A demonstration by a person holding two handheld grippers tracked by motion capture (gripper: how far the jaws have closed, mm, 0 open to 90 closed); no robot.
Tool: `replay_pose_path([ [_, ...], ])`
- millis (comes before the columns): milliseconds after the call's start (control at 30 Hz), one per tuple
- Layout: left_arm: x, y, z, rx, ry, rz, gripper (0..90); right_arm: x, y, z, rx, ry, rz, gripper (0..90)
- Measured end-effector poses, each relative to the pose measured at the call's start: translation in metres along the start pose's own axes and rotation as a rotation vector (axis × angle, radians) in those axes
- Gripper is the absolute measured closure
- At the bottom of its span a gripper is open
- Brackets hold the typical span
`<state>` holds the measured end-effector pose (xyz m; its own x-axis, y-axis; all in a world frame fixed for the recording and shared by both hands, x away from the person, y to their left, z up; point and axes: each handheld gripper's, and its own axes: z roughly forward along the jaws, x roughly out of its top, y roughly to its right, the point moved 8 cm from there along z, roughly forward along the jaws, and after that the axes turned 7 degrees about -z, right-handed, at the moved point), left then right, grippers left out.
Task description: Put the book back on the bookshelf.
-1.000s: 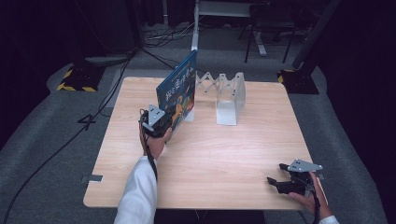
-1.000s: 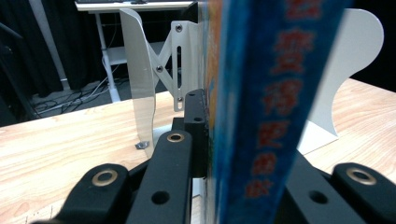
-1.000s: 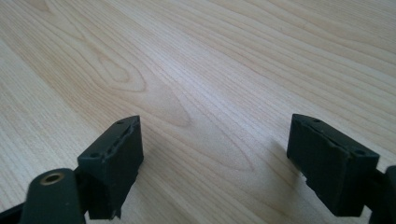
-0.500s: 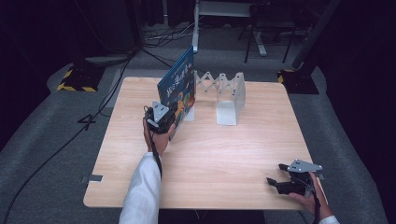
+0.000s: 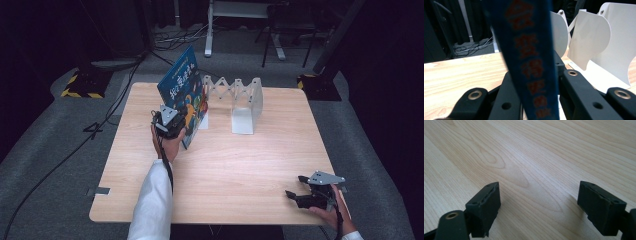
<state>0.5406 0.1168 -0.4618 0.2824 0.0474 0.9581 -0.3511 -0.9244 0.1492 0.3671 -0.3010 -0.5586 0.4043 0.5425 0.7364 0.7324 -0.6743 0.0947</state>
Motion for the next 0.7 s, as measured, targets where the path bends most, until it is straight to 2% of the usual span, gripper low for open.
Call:
replay_pose_path([
  [133, -0.001, 0.000, 0.000, 0.000, 0.004, -0.005, 77.5, 0.000, 0.000, 0.000, 0.000, 0.000, 0.000, 19.1],
  [300, -0.002, -0.001, -0.002, -0.011, -0.004, 0.009, 76.6, 0.000, 0.000, 0.000, 0.001, 0.000, -0.001, 19.1],
  [433, -0.004, 0.000, -0.003, -0.004, -0.020, 0.041, 75.1, 0.000, 0.000, 0.000, 0.001, 0.000, -0.001, 19.1],
  [600, -0.009, 0.000, -0.005, -0.010, -0.043, 0.062, 73.8, 0.000, 0.000, 0.000, 0.001, 0.000, 0.000, 19.1],
  [700, -0.012, 0.000, -0.007, -0.016, -0.050, 0.057, 72.5, 0.000, 0.000, 0.000, 0.001, 0.000, -0.001, 19.1],
])
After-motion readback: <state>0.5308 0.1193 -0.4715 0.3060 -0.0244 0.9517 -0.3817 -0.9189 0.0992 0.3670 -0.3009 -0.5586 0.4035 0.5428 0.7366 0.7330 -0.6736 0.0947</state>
